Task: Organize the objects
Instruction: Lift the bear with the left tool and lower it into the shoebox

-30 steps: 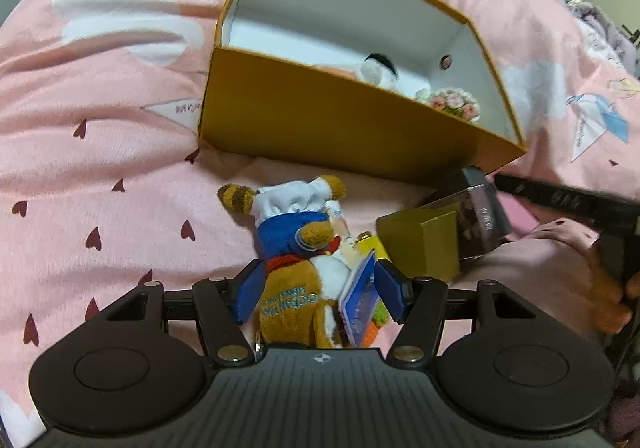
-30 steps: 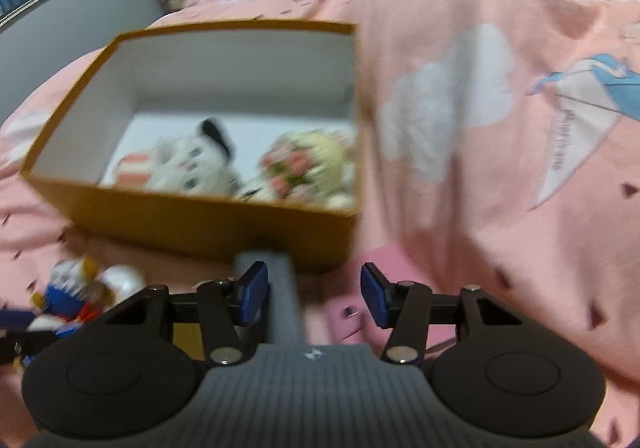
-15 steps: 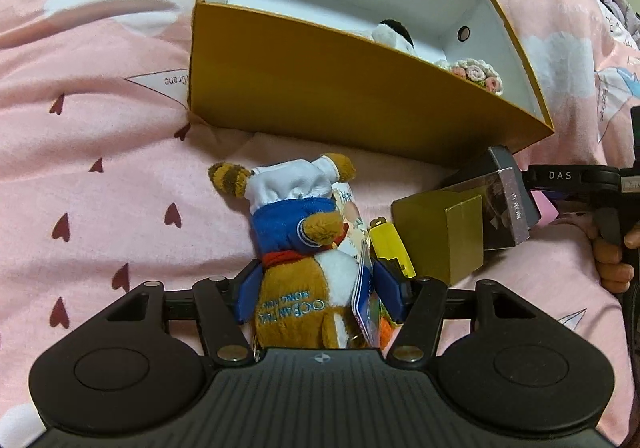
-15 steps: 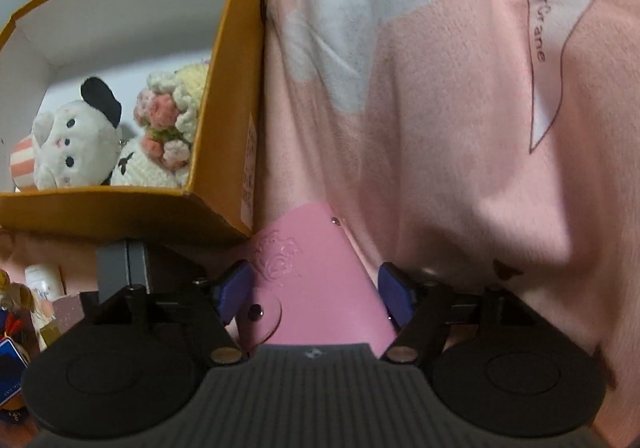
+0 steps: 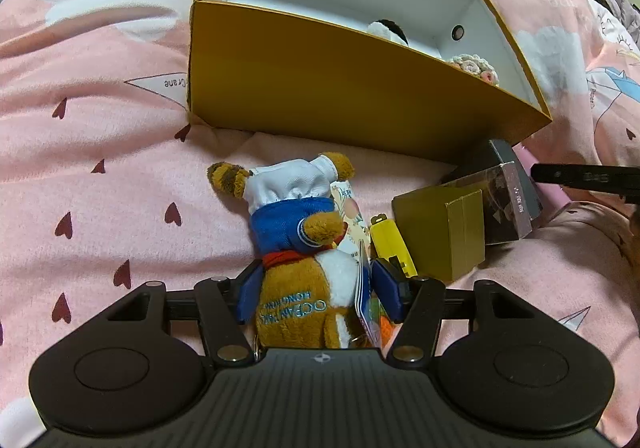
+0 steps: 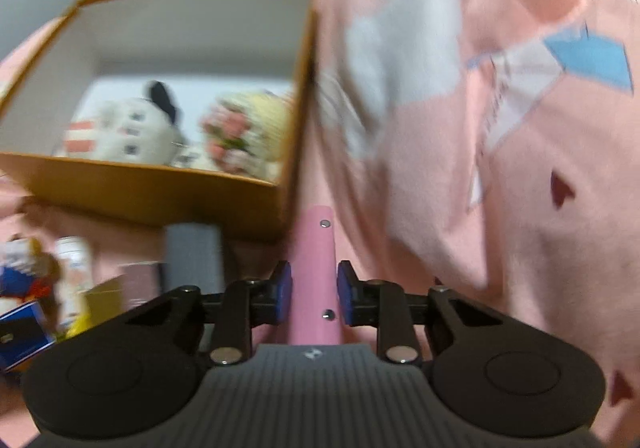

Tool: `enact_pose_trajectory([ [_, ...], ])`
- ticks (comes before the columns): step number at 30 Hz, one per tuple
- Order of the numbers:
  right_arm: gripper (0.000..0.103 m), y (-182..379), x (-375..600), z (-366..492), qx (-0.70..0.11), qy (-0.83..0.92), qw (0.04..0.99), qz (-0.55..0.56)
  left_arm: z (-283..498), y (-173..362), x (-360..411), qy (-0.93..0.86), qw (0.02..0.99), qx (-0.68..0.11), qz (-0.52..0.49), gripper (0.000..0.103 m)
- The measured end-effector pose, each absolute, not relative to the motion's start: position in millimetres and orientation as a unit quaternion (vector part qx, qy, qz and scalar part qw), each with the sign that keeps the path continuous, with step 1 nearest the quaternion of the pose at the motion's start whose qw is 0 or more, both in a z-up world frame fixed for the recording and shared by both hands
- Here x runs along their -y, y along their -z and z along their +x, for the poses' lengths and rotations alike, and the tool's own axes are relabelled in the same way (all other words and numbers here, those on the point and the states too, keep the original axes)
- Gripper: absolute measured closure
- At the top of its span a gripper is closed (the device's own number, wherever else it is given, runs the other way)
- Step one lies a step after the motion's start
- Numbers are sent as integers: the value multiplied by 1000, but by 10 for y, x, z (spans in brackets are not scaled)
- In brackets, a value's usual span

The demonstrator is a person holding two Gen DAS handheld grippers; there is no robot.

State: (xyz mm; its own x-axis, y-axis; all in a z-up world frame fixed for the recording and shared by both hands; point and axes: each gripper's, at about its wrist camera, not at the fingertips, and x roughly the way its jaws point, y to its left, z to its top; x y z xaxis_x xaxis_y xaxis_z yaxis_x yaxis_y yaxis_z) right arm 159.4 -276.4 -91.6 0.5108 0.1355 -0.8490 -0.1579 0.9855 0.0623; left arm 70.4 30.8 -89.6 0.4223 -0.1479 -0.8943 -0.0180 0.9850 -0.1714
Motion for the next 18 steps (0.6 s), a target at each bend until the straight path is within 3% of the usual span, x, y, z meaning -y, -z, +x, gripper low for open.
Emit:
enact_pose_trajectory([
  [12, 72, 812, 2667, 1865, -526, -122, 841, -24, 673, 885, -332, 36, 840, -535, -79, 36],
  [18, 72, 1072, 2861, 2097, -556, -130, 820, 42, 667, 901, -335, 34, 841, -534, -79, 36],
])
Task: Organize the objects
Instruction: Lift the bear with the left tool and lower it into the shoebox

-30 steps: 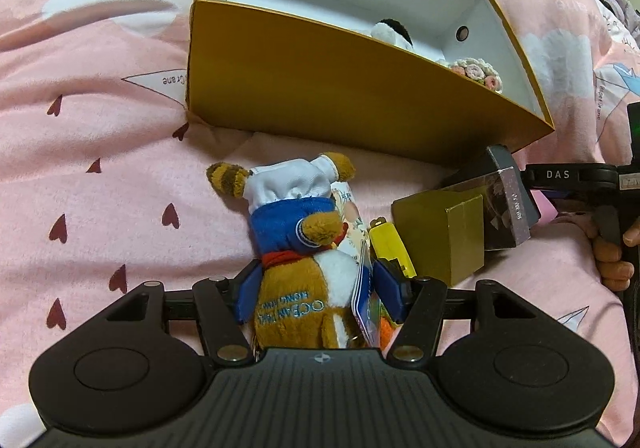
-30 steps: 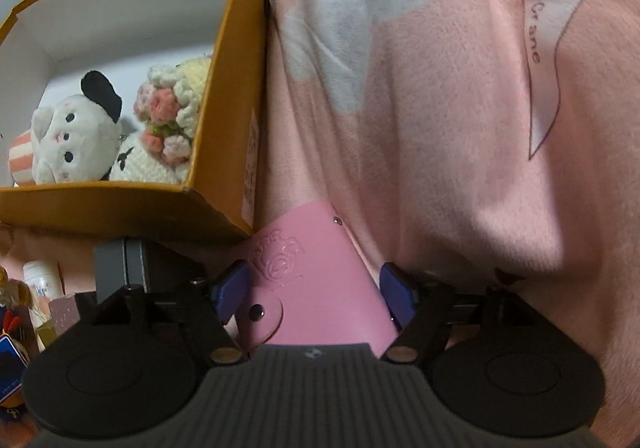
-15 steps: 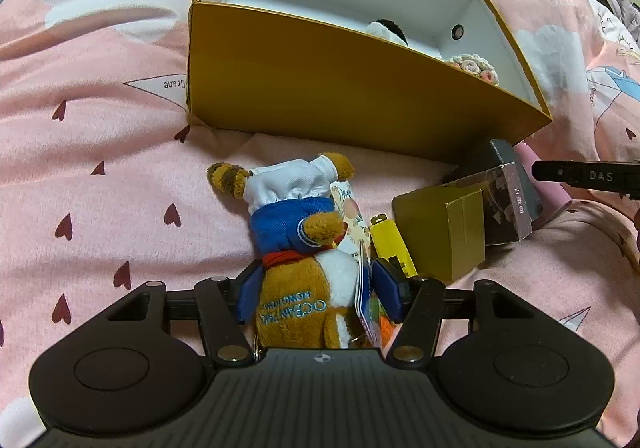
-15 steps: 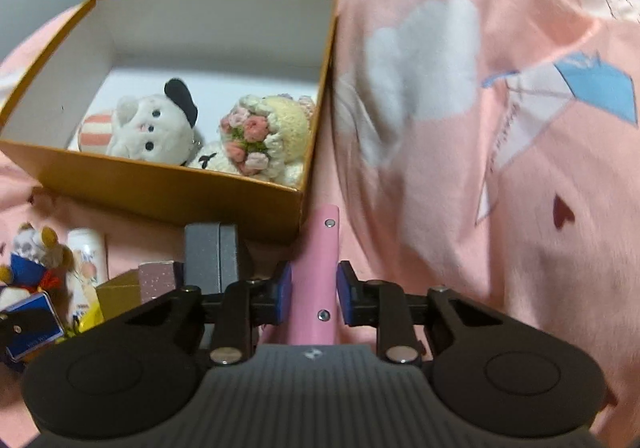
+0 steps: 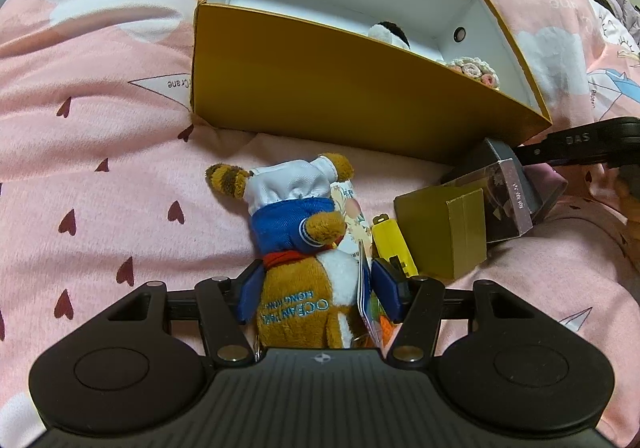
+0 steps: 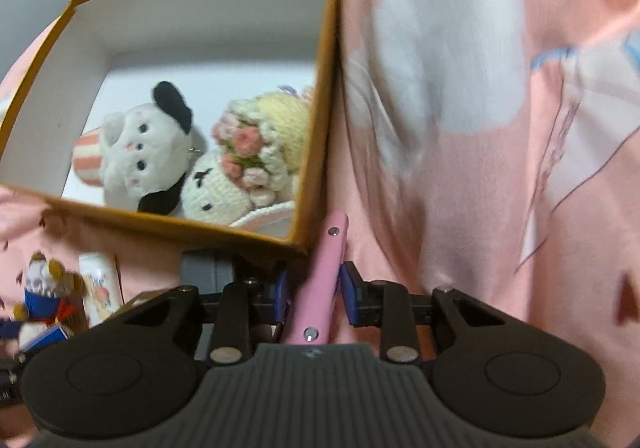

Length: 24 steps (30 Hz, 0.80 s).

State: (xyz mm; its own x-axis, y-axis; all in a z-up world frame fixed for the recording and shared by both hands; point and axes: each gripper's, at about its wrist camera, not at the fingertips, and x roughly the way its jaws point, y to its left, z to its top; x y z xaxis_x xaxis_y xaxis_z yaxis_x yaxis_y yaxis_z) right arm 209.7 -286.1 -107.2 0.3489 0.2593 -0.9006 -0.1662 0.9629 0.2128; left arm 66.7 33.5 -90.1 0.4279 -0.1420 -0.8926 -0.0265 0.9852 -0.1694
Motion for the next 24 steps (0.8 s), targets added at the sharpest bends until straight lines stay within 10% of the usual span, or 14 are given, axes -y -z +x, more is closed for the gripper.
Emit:
enact_pose_trajectory([
  [24, 83, 32, 2618, 1272, -384, -104, 916, 46, 404, 346, -270, 75, 884, -455, -76, 51],
])
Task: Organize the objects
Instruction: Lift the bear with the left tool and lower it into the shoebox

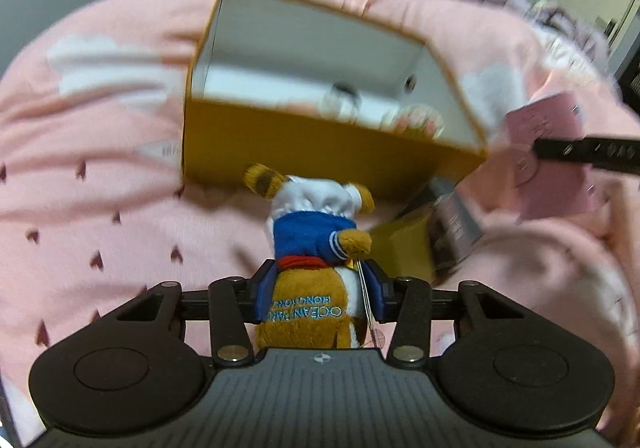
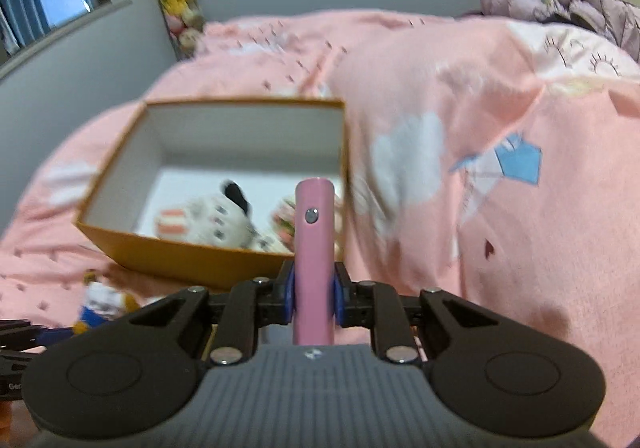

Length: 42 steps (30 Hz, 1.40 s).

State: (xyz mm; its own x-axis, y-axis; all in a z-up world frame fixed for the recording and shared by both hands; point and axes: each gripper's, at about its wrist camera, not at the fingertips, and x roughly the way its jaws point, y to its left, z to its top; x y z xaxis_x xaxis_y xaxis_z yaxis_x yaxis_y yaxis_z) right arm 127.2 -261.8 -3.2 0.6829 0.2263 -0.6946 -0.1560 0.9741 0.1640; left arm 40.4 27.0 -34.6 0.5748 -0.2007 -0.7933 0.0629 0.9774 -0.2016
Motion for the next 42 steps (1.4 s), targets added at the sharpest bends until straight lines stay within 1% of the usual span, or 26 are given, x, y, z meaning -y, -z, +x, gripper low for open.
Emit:
enact_pose_trajectory([
  [6, 83, -198, 2380, 1115, -347, -143, 925, 53, 466, -150, -264, 96, 913, -387, -82, 51],
  [11, 83, -333, 2274, 1161, -329, -178, 922, 99, 694, -373, -326, 105, 925, -355, -87, 51],
  [17, 83, -420, 2144, 1323, -310, -186, 926, 104, 1182, -456, -518, 121, 923, -351, -103, 51],
  [19, 83, -419, 2129, 1386, -305, -176, 930, 102, 1319, -441, -605, 124, 921, -352, -113, 51],
  [22, 83, -383, 2148, 1514, -303, -169, 931, 116, 1534, -361, -632, 126, 918, -361, -101, 51],
  [25, 83, -322, 2150, 1632, -307, -164, 930, 122, 1709, -232, -563, 109, 919, -374, -58, 51],
  [31, 83, -162, 2145, 1788, -322, -164, 924, 123, 1938, 89, -267, 84, 914, -380, 114, 51],
  [38, 83, -34, 2156, 1877, -335, -160, 920, 124, 2148, 569, 108, 70, 869, -418, 255, 51],
  [40, 83, -23, 2179, 1887, -335, -156, 921, 121, 2152, 672, 169, 73, 857, -432, 272, 51],
  [42, 83, 1, 2215, 1910, -336, -158, 920, 124, 2162, 731, 178, 88, 849, -451, 260, 51],
])
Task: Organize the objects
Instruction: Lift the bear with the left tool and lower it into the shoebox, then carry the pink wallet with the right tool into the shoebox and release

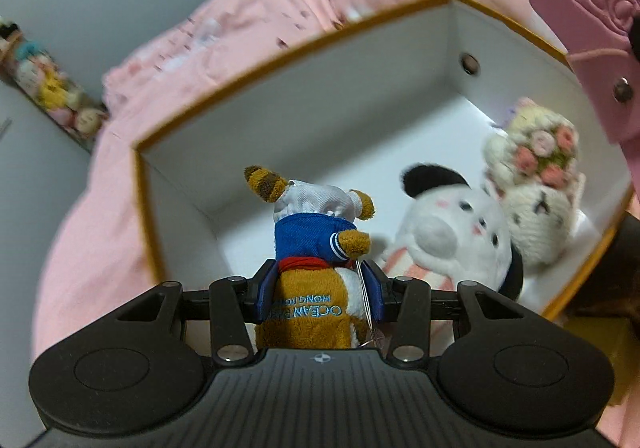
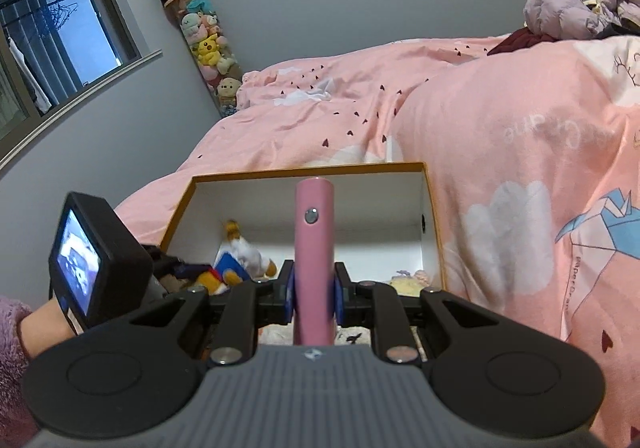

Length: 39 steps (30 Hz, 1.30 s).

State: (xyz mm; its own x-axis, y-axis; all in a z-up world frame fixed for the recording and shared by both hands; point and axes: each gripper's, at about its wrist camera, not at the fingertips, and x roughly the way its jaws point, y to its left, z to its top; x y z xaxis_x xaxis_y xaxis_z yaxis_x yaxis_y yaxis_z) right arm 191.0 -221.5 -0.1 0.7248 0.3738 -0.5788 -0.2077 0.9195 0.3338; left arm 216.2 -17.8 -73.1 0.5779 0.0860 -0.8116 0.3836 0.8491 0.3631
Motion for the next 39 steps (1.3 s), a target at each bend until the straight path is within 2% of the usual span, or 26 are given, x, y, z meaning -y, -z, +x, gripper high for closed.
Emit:
enact_pose_trajectory([
  [8, 83, 173, 2232, 2048, -355, -151, 912, 141, 2247, 696, -135, 129, 849, -501, 109, 54],
  [12, 83, 229, 2174, 2090, -365, -156, 907, 142, 2279, 800, -178, 122, 841, -515, 116, 52],
  [19, 83, 229, 2238, 2118, -366, -145, 909, 136, 2262, 691, -237, 124, 854, -497, 93, 46],
  [31, 83, 127, 1931, 2292, -365, -203, 897, 145, 1998, -153, -754, 78, 915, -397, 10, 46],
  [39, 83, 225, 1836, 2701, -382, -186, 900, 98, 1895, -117, -996, 40, 917, -397, -15, 46],
])
